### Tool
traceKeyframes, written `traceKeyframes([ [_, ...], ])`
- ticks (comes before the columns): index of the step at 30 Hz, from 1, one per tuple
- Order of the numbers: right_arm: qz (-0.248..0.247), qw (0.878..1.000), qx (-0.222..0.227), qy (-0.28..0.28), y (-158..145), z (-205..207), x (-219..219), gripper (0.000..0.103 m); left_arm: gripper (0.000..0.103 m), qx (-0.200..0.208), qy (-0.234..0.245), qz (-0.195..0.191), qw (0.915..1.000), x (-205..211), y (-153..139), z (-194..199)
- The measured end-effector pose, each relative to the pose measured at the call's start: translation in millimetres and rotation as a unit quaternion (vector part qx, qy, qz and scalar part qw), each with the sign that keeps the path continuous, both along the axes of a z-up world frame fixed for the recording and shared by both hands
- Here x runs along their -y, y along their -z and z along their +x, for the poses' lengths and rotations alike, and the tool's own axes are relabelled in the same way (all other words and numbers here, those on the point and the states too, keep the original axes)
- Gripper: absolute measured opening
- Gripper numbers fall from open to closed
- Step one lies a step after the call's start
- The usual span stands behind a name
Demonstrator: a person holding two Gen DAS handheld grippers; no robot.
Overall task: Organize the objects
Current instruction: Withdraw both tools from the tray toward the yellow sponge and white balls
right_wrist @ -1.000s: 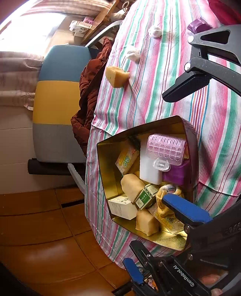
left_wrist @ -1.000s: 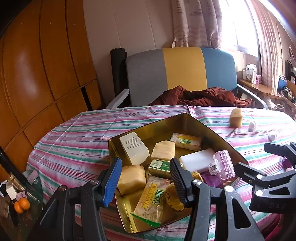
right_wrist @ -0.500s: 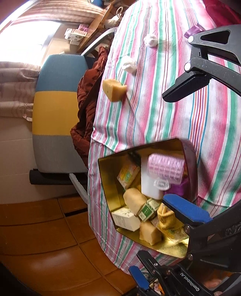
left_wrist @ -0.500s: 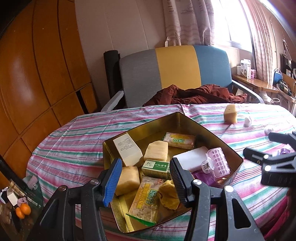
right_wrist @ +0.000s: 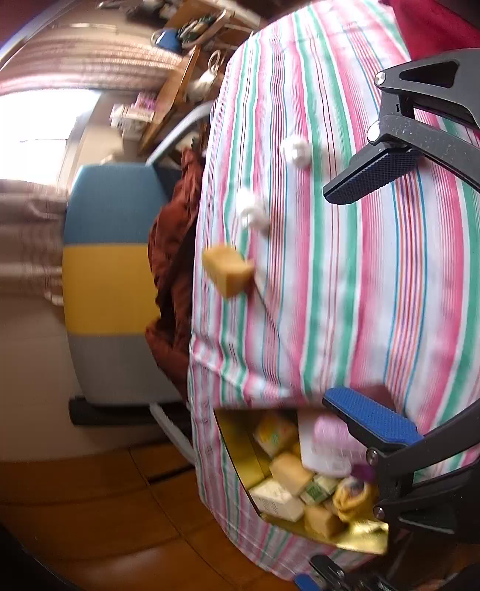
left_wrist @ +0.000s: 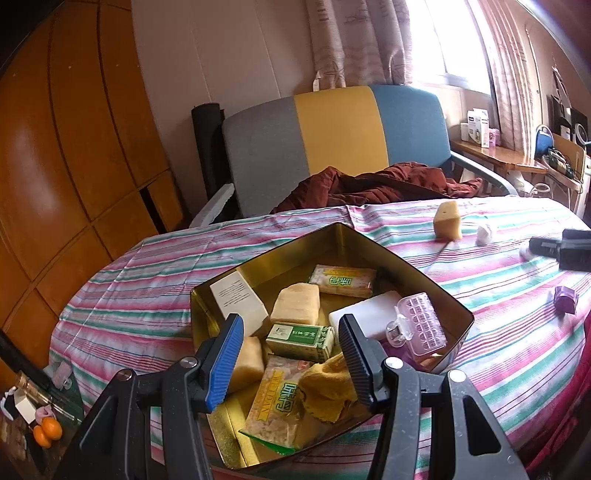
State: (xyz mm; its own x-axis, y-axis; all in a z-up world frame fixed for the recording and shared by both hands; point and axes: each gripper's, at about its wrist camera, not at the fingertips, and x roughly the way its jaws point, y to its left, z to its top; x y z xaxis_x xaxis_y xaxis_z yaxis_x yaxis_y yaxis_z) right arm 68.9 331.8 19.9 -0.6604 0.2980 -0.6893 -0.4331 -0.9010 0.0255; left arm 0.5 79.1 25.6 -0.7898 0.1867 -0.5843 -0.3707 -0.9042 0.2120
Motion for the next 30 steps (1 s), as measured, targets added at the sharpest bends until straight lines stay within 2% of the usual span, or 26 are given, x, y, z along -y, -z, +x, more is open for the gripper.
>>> traceKeyframes([
  [4,0.002,0.999,0.000,0.037,-2,10,-36,0.100,0.054,-0.001,0.012,-0.007,0.9999,-10,-1,-1],
  [11,-0.027,0.993,-0.012,0.111,4,25,-101,0.100,0.054,0.002,0.037,-0.019,0.9991,-32,-2,-1],
  [16,-0.090,0.984,-0.029,0.153,18,35,-132,0.100,0.054,-0.001,0.061,-0.030,0.9977,-56,-4,-2],
  [21,-0.123,0.974,-0.052,0.182,19,49,-146,0.100,0.054,-0.002,0.099,-0.030,0.9947,-88,-10,-2],
  [25,-0.148,0.964,-0.067,0.209,21,60,-158,0.100,0.054,0.013,0.137,-0.028,0.9901,-121,-12,-4],
  [30,-0.187,0.950,-0.082,0.236,26,72,-172,0.102,0.054,0.062,0.178,-0.015,0.9820,-165,-10,-16],
])
